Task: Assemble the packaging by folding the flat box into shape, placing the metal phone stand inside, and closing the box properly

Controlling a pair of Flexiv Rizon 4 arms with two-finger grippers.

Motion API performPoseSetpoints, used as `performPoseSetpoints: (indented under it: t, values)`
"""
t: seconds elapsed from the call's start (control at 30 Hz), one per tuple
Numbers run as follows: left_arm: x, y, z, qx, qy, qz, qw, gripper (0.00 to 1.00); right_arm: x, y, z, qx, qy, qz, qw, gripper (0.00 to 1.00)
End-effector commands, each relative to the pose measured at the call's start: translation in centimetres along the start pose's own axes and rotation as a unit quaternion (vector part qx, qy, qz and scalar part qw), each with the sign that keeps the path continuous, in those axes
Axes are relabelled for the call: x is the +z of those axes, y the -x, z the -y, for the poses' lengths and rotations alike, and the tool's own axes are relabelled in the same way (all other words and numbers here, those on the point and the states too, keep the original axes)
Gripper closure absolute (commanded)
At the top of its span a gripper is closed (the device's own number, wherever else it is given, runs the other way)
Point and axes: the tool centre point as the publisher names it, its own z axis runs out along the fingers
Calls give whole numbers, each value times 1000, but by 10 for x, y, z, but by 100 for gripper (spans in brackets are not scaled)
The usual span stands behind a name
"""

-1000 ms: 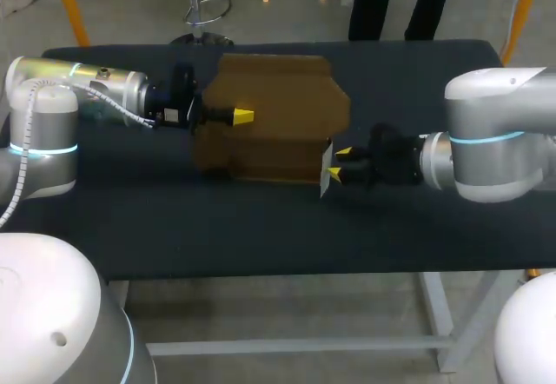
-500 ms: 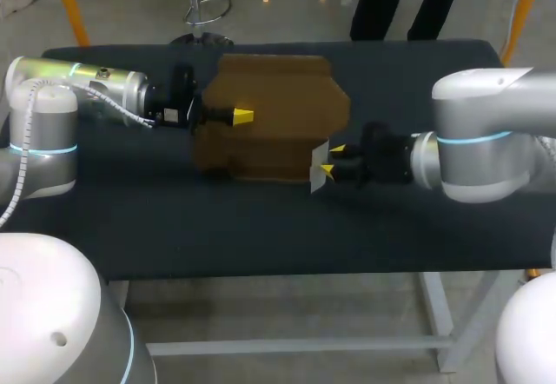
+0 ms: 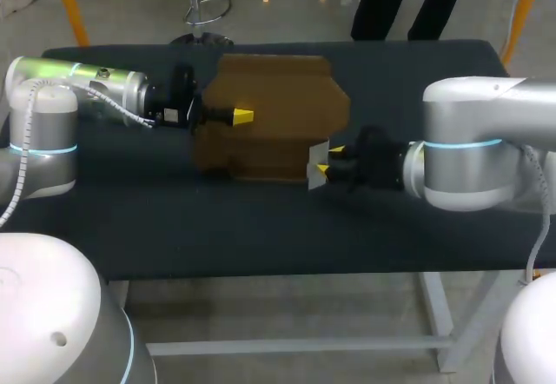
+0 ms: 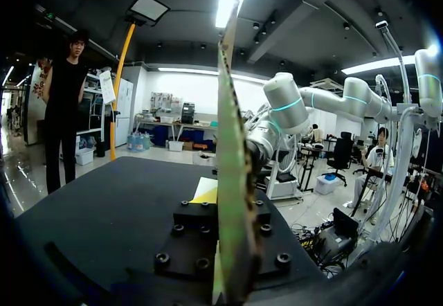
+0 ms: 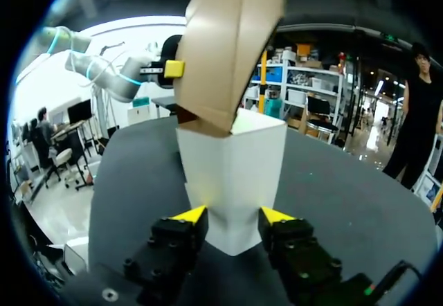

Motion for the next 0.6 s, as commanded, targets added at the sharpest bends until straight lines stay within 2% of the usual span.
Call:
performPoseSetpoints:
  t: [0.03, 0.33, 0.6]
  values:
    - [-2, 1, -5, 0, 0, -2, 1000, 100, 4, -4, 2, 1, 11, 42, 999, 47]
    - [-2, 1, -5, 0, 0, -2, 1000, 100, 5, -3, 0, 11, 15, 73, 997, 48]
    - [-2, 1, -5, 0, 0, -2, 1000, 100, 12, -3, -1, 27, 18, 97, 995, 44]
